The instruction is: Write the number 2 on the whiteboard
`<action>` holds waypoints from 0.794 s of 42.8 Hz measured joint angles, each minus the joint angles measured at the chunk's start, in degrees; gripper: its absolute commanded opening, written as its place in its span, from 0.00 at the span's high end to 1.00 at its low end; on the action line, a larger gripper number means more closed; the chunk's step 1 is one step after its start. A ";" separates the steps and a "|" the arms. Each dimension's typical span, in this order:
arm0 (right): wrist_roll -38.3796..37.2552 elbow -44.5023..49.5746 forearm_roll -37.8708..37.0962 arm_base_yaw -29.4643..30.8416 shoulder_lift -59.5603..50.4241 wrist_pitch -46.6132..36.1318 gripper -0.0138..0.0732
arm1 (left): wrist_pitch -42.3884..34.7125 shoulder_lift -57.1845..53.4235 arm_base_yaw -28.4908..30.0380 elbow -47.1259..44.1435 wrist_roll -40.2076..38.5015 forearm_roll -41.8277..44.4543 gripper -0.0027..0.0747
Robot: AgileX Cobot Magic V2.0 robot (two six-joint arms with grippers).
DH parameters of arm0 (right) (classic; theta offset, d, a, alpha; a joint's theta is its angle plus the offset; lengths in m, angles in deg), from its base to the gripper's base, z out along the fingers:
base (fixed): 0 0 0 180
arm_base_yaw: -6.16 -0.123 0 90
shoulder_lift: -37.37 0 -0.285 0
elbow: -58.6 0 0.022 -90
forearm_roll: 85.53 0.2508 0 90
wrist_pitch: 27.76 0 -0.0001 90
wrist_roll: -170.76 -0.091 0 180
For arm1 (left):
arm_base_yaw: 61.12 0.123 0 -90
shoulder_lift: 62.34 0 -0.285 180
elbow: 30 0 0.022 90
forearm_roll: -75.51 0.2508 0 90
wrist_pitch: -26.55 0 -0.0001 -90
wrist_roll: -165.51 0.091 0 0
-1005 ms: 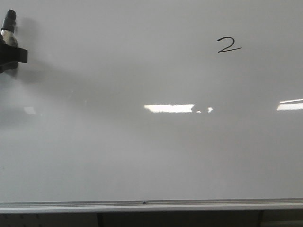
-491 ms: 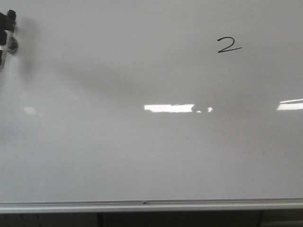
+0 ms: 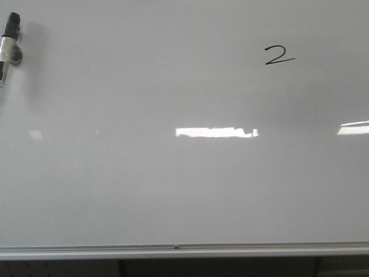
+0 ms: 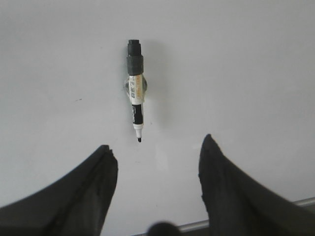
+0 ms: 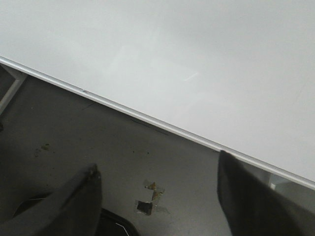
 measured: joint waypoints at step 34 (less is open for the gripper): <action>-1.45 0.00 -0.22 0.00 -10.44 2.05 0.58 | 13.73 -11.66 0.00 0.08 0.00 0.00 0.62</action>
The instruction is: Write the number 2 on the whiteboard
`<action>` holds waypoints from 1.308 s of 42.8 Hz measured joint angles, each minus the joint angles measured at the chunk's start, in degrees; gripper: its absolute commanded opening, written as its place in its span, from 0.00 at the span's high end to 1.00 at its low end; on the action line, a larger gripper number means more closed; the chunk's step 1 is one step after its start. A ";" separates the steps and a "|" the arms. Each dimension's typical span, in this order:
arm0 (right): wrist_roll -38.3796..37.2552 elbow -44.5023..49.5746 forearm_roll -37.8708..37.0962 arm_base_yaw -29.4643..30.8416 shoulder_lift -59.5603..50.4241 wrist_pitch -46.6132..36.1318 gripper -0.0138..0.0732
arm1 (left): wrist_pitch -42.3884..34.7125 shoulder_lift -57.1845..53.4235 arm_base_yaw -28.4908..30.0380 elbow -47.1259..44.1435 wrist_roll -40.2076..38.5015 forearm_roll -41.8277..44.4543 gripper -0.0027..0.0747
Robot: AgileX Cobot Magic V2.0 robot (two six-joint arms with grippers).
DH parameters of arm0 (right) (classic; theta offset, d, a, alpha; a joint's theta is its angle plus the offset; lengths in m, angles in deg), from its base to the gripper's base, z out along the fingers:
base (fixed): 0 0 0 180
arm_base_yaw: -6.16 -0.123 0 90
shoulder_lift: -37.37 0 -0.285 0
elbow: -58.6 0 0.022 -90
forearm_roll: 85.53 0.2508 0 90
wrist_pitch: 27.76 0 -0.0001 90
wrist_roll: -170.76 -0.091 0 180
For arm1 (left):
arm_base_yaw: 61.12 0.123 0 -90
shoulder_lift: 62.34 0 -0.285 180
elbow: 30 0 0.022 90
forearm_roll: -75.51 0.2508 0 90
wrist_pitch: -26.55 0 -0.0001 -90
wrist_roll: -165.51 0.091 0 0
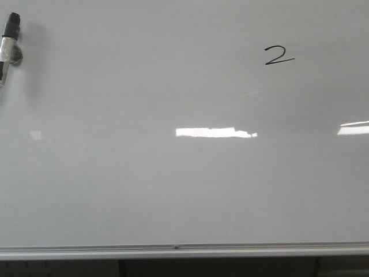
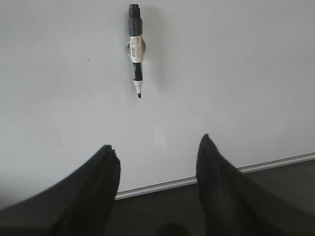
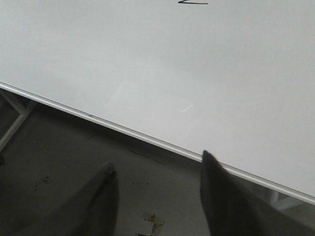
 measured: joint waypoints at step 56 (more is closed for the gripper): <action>-0.11 0.00 0.00 0.00 0.00 -7.16 0.86 | 0.00 0.00 0.00 0.00 0.00 0.00 0.99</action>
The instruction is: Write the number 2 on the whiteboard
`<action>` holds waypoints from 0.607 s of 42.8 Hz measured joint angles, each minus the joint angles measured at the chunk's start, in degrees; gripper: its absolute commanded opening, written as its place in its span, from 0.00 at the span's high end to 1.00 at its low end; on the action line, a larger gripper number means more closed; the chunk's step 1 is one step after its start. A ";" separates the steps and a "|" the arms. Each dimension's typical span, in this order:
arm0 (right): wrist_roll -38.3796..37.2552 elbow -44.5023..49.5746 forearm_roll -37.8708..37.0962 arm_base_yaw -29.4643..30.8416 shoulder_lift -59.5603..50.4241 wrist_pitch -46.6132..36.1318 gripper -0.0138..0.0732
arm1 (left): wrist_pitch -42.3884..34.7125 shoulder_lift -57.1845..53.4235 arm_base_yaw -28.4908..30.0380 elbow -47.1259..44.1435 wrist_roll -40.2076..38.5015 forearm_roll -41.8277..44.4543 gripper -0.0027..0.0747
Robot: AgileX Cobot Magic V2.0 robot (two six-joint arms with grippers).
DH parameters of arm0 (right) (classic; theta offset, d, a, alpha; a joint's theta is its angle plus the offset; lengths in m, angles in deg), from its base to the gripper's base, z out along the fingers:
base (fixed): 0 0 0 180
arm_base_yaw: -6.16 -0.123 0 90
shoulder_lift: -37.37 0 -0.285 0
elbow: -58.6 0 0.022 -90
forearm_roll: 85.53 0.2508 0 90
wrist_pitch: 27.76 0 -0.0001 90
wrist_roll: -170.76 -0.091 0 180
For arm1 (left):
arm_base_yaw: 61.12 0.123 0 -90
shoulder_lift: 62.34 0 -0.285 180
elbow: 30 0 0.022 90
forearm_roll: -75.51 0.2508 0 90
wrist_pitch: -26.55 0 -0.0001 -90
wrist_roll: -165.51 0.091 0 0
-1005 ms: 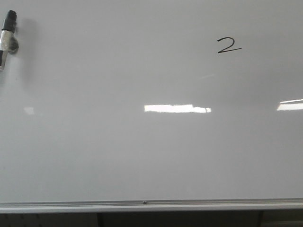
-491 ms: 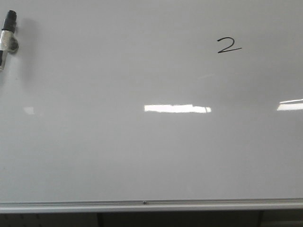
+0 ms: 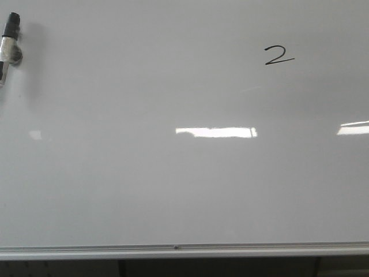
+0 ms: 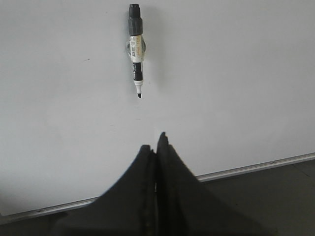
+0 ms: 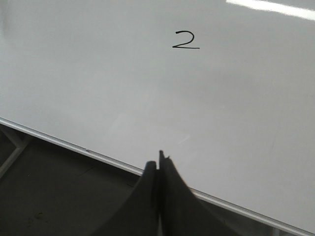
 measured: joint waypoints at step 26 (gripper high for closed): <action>0.00 0.00 0.00 0.00 0.00 -0.09 0.86 | 0.00 -1.09 0.00 -0.31 0.00 0.00 0.99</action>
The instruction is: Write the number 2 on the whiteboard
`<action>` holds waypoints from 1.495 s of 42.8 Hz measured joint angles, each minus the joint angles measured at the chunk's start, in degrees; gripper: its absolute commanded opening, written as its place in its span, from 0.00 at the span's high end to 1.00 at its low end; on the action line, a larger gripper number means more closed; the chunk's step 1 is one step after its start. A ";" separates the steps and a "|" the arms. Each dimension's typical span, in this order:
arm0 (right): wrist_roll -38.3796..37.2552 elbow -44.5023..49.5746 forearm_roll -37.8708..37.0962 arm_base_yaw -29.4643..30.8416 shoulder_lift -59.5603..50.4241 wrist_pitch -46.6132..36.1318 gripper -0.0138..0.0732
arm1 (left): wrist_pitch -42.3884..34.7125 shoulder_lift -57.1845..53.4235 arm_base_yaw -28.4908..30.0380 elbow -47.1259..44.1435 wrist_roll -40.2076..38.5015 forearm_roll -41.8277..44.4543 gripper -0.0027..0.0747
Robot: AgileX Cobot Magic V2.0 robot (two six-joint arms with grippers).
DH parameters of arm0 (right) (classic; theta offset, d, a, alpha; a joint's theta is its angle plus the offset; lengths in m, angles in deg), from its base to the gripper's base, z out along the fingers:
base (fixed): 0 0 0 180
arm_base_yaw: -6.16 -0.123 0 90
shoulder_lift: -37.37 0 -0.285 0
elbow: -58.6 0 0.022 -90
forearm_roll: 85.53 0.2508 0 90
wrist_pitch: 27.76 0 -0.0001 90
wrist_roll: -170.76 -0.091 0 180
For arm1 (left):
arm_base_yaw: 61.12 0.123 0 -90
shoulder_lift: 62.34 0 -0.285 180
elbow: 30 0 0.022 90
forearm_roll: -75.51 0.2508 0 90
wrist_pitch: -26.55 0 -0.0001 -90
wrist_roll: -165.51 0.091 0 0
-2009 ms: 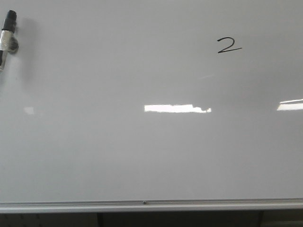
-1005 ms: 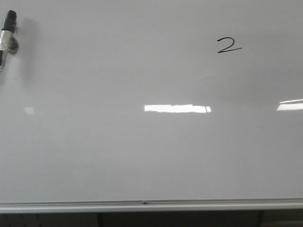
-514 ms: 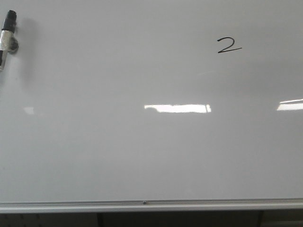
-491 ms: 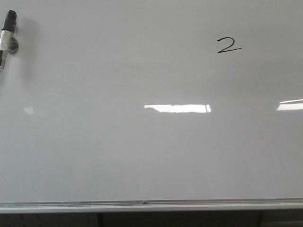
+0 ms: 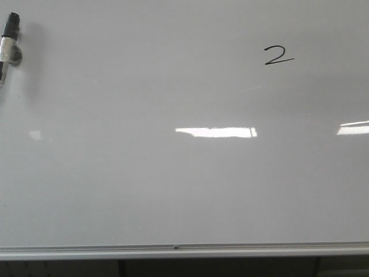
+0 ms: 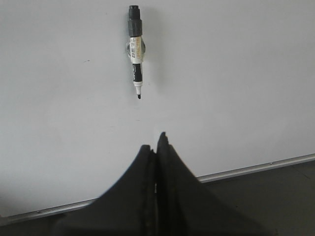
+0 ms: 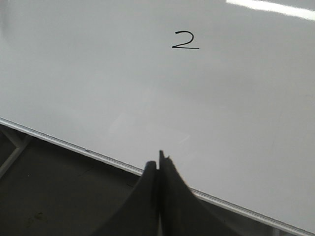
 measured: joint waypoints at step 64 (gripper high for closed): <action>0.00 0.00 0.00 0.00 0.00 0.00 0.86 | -56.29 -36.86 9.19 -56.38 0.00 -0.82 0.99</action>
